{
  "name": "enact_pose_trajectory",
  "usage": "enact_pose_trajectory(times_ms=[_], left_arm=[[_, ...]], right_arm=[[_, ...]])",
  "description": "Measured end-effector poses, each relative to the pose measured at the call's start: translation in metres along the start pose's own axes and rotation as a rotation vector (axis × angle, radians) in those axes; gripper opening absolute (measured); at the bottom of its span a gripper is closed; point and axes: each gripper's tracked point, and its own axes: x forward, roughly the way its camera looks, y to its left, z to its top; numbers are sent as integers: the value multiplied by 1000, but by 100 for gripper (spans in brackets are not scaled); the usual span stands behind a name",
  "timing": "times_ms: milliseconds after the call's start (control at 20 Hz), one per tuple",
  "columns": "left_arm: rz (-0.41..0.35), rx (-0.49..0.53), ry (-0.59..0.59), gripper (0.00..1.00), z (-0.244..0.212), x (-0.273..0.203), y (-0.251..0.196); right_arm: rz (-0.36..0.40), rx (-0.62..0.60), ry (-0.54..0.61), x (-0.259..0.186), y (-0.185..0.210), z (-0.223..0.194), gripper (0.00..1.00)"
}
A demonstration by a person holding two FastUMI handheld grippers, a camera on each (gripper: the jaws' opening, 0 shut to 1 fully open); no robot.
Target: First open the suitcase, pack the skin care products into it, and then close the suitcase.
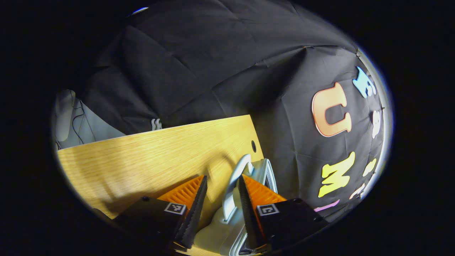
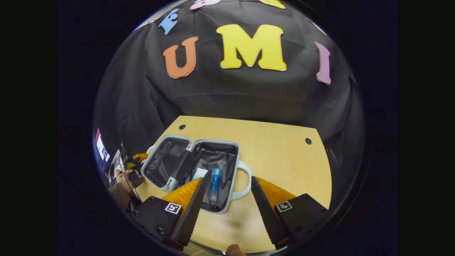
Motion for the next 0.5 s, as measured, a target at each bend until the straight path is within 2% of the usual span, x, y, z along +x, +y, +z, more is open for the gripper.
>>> enact_pose_trajectory(times_ms=[50, 100, 150, 200, 250, 300, 350, 400, 500], left_arm=[[-21, -3, 7, 39, 0, 4, -6], [-26, 1, 26, 21, -3, 4, -9], [-12, 23, 36, 28, -3, 4, -5], [-10, 41, 48, 20, -5, 5, -5], [-10, 50, 59, 18, -5, 2, -7], [-5, 63, 58, 22, -4, 0, -10], [-4, 80, 57, 10, -3, -5, -15], [-2, 106, 46, 4, -3, -10, -24], [-5, 178, 14, 3, 3, -19, -43]], right_arm=[[-15, 12, -2, -4, -9, -2, 77], [-28, 27, -3, -8, -14, -4, 77], [-30, 44, -5, -12, -17, -5, 77], [-31, 58, -7, -14, -20, -7, 77], [-33, 67, -10, -17, -22, -8, 77], [-30, 69, -17, -19, -24, -8, 77], [-27, 67, -29, -22, -25, -6, 77], [-25, 65, -41, -26, -27, -4, 77], [-19, 67, -68, -34, -30, 2, 77]])
